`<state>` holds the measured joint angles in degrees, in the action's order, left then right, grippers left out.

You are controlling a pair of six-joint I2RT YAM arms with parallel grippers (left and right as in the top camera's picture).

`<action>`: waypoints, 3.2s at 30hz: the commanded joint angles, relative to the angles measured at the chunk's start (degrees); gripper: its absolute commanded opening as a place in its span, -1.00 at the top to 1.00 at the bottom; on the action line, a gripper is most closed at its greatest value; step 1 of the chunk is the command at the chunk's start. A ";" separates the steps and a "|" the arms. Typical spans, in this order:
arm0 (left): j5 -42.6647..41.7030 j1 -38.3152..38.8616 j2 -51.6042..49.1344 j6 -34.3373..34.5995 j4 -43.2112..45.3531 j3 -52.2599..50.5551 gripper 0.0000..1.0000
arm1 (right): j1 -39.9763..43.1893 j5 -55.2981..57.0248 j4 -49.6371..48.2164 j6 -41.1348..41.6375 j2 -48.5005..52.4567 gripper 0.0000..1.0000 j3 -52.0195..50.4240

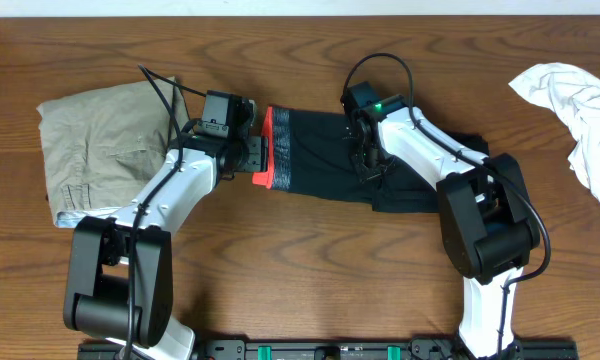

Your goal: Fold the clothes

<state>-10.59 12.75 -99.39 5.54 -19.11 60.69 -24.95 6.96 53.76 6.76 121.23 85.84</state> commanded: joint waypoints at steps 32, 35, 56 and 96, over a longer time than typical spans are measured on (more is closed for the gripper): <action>-0.35 -0.20 0.90 -0.39 -0.09 0.39 -0.31 | 0.28 5.27 2.60 -0.17 -4.72 0.95 2.71; -0.35 -0.20 0.90 -0.39 -0.11 0.39 -0.31 | 0.28 5.27 2.45 -0.17 -4.76 0.95 2.73; -0.35 -0.20 0.90 -0.39 0.04 0.39 -0.31 | 0.24 4.81 2.93 -0.17 -6.78 0.90 3.50; -0.35 -0.20 0.90 -0.39 -0.11 0.39 -0.31 | 1.46 3.98 -4.79 -1.70 -6.80 0.76 3.50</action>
<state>-10.59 12.75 -99.39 5.54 -19.09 60.69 -23.88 10.55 49.80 6.28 116.29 88.14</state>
